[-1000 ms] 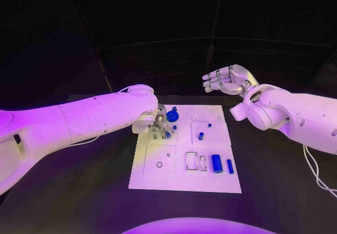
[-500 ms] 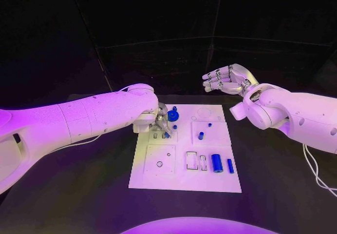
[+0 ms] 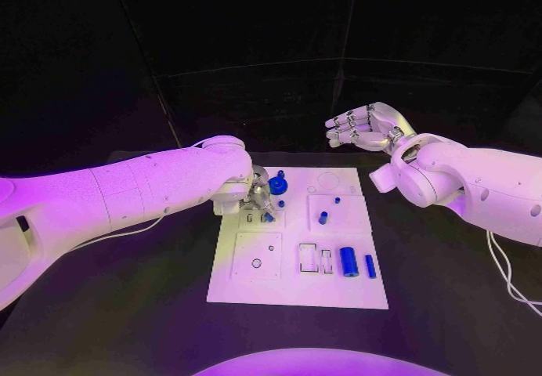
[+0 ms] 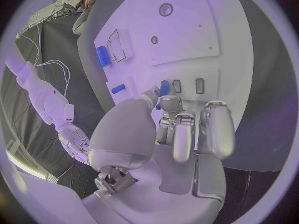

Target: Assemble the parts on the task board

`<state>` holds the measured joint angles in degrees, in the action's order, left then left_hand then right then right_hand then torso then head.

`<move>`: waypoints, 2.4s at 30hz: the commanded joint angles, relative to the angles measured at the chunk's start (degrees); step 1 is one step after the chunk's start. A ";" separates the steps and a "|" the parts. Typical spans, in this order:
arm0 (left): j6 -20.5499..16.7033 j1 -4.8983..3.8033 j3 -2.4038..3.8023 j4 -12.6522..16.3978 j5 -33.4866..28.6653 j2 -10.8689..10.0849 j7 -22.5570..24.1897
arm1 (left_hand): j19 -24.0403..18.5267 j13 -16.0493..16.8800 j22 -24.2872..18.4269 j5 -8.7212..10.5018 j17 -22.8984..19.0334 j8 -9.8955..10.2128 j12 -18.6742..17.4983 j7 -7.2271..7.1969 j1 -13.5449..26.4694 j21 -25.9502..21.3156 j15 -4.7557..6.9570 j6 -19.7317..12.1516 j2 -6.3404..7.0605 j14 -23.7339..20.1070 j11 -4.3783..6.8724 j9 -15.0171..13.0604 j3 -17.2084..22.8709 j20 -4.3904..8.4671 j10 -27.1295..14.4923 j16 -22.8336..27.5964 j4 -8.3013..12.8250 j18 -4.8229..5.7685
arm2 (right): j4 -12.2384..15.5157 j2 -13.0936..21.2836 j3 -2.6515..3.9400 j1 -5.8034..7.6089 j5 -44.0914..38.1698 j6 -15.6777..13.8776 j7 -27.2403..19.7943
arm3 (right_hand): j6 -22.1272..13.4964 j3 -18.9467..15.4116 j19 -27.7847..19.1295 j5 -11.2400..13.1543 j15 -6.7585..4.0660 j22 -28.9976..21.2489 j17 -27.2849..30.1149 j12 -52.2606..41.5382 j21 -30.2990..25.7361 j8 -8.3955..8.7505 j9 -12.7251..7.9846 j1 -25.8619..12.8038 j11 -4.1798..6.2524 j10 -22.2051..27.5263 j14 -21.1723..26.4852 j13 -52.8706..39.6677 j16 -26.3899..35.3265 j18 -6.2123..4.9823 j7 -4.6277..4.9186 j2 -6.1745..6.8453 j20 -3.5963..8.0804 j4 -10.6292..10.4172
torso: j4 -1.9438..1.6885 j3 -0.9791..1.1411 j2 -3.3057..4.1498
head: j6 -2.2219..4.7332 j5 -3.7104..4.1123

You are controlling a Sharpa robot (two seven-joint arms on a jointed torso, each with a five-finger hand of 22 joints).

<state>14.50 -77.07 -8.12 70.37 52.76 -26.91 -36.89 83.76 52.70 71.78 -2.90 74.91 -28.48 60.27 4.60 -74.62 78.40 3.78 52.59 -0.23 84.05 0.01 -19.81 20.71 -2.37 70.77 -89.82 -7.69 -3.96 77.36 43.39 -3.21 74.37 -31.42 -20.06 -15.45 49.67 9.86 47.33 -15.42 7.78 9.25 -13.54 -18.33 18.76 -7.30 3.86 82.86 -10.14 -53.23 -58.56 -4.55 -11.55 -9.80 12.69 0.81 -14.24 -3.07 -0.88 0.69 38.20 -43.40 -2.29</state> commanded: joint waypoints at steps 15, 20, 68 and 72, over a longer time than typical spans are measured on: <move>-14.07 0.19 -0.02 6.42 -7.18 -6.53 1.59 | 0.29 1.43 0.11 -0.08 15.09 -3.35 1.25 -0.57 5.05 0.10 0.35 -1.15 2.47 5.95 0.45 -8.72 16.08 0.33 1.77 -0.18 9.39 0.31 | -0.47 0.47 0.06 0.13 0.18 0.69 -0.54 | 0.15 0.37 0.31 -0.18 -0.09 -0.12 0.12 -0.11 -0.32 0.41 -0.05 -0.20 -0.17 -0.15 -0.36 0.22 0.29 -0.61 1.31 0.49 0.02 0.04 | -0.20 0.08 -0.14 | -0.35 -0.02; -16.09 0.75 -0.05 7.53 -5.10 -7.47 1.54 | 0.30 1.36 0.11 -0.10 15.09 -3.71 1.19 -0.63 5.46 0.07 0.39 -1.23 2.72 5.95 0.49 -9.15 16.80 0.37 1.80 -0.18 9.58 0.31 | -0.46 0.72 0.05 0.13 0.18 0.76 -0.58 | 0.14 0.40 0.34 -0.18 -0.08 -0.15 0.15 -0.11 -0.37 0.43 -0.05 -0.26 -0.18 -0.14 -0.37 0.29 0.33 -0.61 1.32 0.54 0.01 0.05 | -0.47 0.15 -0.23 | -0.46 0.04; -18.78 4.09 -1.06 6.96 0.38 -5.92 0.14 | 0.69 1.14 0.98 -0.20 15.09 -6.49 1.27 -1.25 8.52 0.44 0.82 -1.49 4.07 5.95 1.01 -11.98 20.92 0.75 2.43 -0.18 9.78 0.45 | -1.08 0.47 0.05 0.12 0.18 1.48 -0.81 | 0.09 0.65 0.44 -0.19 -0.02 -0.31 0.30 -0.12 -0.64 0.50 -0.06 -0.49 -0.22 -0.06 -0.37 0.59 0.55 -0.59 1.34 0.62 -0.01 0.09 | -0.74 0.37 -0.39 | -1.33 0.10; -19.25 4.10 -1.10 6.91 0.38 -5.79 0.31 | 0.71 1.20 1.03 -0.22 15.09 -6.58 1.35 -1.29 8.58 0.47 0.84 -1.49 4.09 5.95 1.05 -12.06 21.02 0.77 2.52 -0.18 9.81 0.46 | -1.15 0.41 0.05 0.12 0.18 1.54 -0.88 | 0.09 0.65 0.44 -0.19 -0.02 -0.31 0.30 -0.12 -0.64 0.50 -0.06 -0.49 -0.22 -0.06 -0.37 0.59 0.55 -0.59 1.34 0.62 -0.01 0.09 | -0.70 0.37 -0.36 | -1.31 0.06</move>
<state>-5.68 -73.13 -9.06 77.23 52.84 -32.81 -36.11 84.10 53.82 72.76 -2.82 74.91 -34.85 61.47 3.69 -66.22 78.71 4.19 51.10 4.45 84.05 0.51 -26.11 35.12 -2.02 72.31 -89.83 -4.27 -3.97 76.18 43.88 -3.21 74.36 -31.42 -19.00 -15.55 49.67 10.18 47.32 -15.42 7.78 8.99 -13.29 -18.33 18.31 -7.10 3.86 82.62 -10.14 -53.23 -58.56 -4.01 -11.32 -9.80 12.69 1.04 -14.24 -3.08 -1.60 1.05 37.83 -44.72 -2.16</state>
